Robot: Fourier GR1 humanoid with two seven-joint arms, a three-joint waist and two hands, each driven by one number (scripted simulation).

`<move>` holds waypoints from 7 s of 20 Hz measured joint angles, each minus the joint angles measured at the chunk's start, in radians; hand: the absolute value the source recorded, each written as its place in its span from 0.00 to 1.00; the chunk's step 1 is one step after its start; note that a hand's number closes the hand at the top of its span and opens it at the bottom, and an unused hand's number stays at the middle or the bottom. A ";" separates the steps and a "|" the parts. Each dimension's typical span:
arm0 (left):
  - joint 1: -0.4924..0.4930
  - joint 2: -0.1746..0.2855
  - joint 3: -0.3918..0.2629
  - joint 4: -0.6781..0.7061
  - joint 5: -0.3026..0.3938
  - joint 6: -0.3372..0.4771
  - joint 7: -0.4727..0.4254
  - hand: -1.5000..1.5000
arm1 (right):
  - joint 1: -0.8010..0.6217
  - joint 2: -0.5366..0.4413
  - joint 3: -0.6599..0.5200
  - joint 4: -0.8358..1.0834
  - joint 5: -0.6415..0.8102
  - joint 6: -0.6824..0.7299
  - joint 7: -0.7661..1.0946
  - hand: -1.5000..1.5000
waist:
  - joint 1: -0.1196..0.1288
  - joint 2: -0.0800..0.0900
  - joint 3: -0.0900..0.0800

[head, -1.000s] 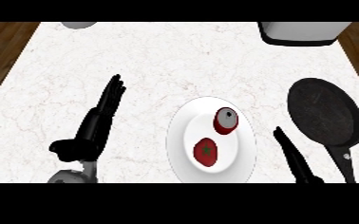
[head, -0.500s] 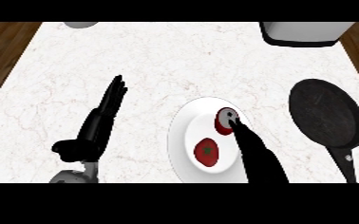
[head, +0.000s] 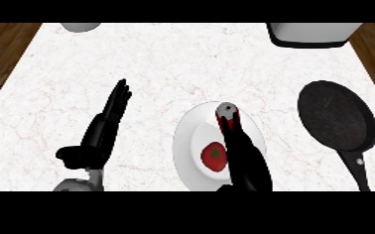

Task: Pick the tomato from the plate and place it in the pan

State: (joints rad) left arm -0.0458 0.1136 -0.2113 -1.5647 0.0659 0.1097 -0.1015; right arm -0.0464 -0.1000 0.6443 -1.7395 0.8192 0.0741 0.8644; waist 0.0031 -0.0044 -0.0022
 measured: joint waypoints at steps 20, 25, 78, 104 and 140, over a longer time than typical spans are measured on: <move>0.000 -0.027 0.061 0.013 -0.024 -0.059 -0.006 0.50 | -0.038 0.088 -0.114 0.234 0.044 -0.124 -0.167 0.00 | -0.001 -0.013 -0.006; 0.012 -0.044 0.039 -0.010 -0.037 -0.052 -0.002 0.50 | -0.094 0.068 -0.124 0.297 0.051 -0.088 -0.226 1.00 | 0.006 -0.022 -0.011; 0.029 -0.073 0.062 -0.025 -0.072 -0.076 0.004 0.50 | -0.094 -0.146 -0.647 0.219 0.323 -0.697 -0.205 1.00 | 0.001 0.007 0.003; 0.012 -0.089 0.054 0.015 -0.086 -0.094 -0.033 0.50 | -0.511 -0.394 -0.985 1.242 -0.326 -0.536 -0.920 0.00 | 0.035 0.019 0.006; 0.027 -0.077 0.111 -0.005 -0.078 -0.111 -0.013 0.50 | 0.175 -0.261 -1.235 0.588 -0.886 0.031 -1.382 0.00 | -0.009 0.003 0.001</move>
State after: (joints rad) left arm -0.0190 0.0363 -0.0998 -1.5699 -0.0118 -0.0015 -0.1146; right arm 0.1283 -0.3605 -0.5910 -1.1518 -0.0666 0.1046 -0.5179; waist -0.0063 -0.0014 -0.0009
